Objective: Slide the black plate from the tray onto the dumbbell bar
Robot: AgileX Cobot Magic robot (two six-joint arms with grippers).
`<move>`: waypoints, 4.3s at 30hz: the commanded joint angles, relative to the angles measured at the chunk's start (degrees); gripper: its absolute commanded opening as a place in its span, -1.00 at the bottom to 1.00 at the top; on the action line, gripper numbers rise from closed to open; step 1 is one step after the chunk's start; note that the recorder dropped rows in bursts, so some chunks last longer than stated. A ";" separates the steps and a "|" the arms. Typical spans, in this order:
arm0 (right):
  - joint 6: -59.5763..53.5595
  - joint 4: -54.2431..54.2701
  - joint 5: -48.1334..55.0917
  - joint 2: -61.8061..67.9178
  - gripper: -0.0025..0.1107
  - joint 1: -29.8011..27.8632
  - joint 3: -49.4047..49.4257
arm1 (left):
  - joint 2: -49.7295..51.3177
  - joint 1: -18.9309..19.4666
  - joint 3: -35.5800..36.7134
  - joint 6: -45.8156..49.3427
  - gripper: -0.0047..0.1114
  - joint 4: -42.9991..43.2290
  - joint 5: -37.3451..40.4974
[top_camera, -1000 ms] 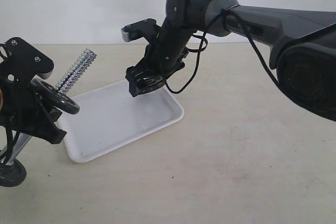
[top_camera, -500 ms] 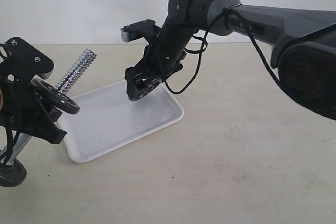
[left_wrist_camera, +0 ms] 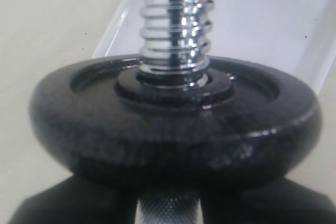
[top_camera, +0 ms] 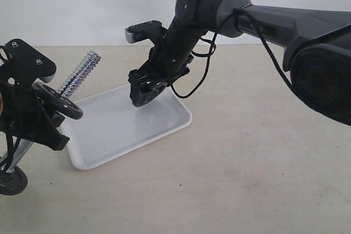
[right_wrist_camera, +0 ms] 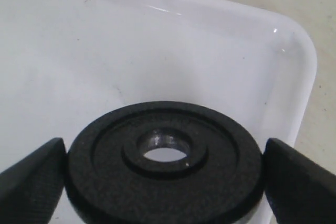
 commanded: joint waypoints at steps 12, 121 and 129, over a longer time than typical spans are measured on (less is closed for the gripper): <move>0.33 -0.74 7.64 -1.91 -0.96 0.04 -0.30 | -2.27 -0.11 -1.57 0.10 -0.84 1.33 -28.17; 17.68 -18.85 5.39 0.66 0.90 9.51 -1.30 | -2.27 2.17 -1.57 1.69 -0.84 1.22 -25.92; 17.89 -18.98 6.58 1.83 0.90 9.51 -1.30 | -2.27 2.15 -1.57 1.69 -0.84 1.22 -26.29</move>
